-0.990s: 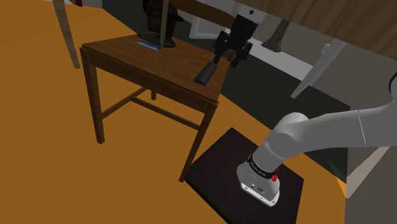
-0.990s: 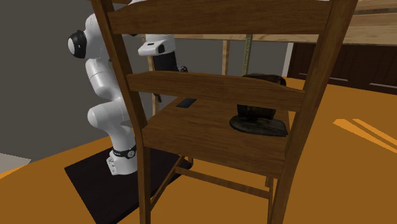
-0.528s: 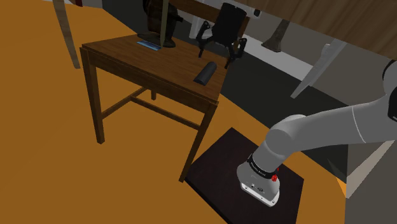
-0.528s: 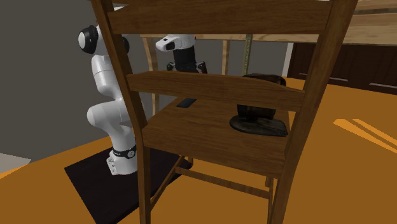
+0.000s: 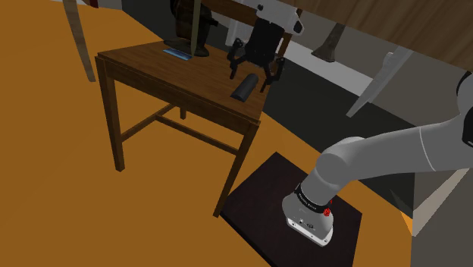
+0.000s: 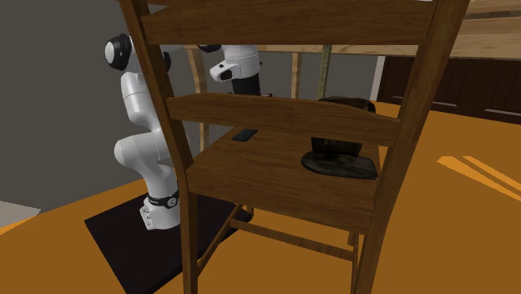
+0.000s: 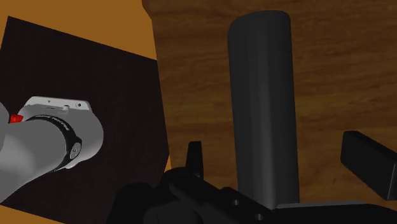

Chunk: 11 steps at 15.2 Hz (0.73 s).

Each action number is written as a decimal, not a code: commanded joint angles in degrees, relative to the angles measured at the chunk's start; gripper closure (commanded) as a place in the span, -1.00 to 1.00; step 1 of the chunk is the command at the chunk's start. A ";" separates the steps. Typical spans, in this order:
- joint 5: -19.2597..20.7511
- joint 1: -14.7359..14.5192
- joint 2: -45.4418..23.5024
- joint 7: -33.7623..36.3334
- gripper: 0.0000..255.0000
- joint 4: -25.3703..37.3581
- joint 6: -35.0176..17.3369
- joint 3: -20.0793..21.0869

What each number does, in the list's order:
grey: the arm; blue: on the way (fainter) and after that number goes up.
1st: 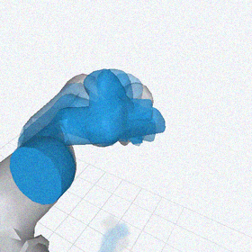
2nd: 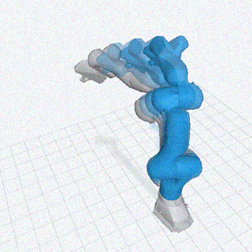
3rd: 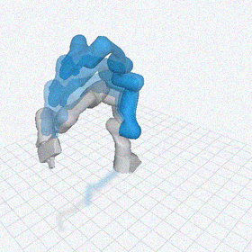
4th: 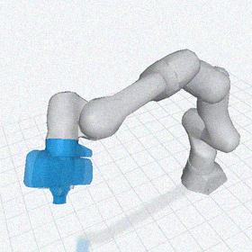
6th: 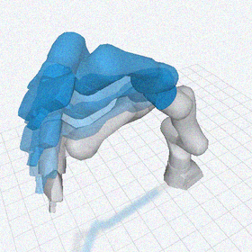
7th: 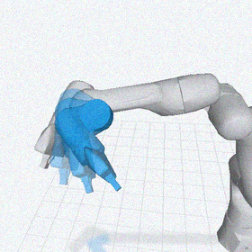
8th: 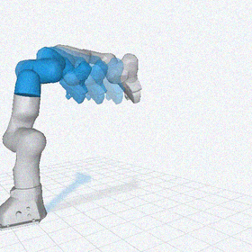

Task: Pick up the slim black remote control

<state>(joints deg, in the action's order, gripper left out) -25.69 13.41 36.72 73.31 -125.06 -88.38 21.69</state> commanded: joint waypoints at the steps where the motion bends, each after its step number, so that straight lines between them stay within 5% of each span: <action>1: -0.13 -0.04 0.11 -0.10 -1.00 -0.72 -0.64 0.18; 2: -0.08 -0.01 0.05 -0.11 1.00 -0.60 -0.56 0.14; 11: -0.13 -0.04 0.11 -0.10 1.00 -0.72 -0.64 0.18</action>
<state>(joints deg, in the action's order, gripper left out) -25.74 13.41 37.02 73.23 -125.21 -88.73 21.65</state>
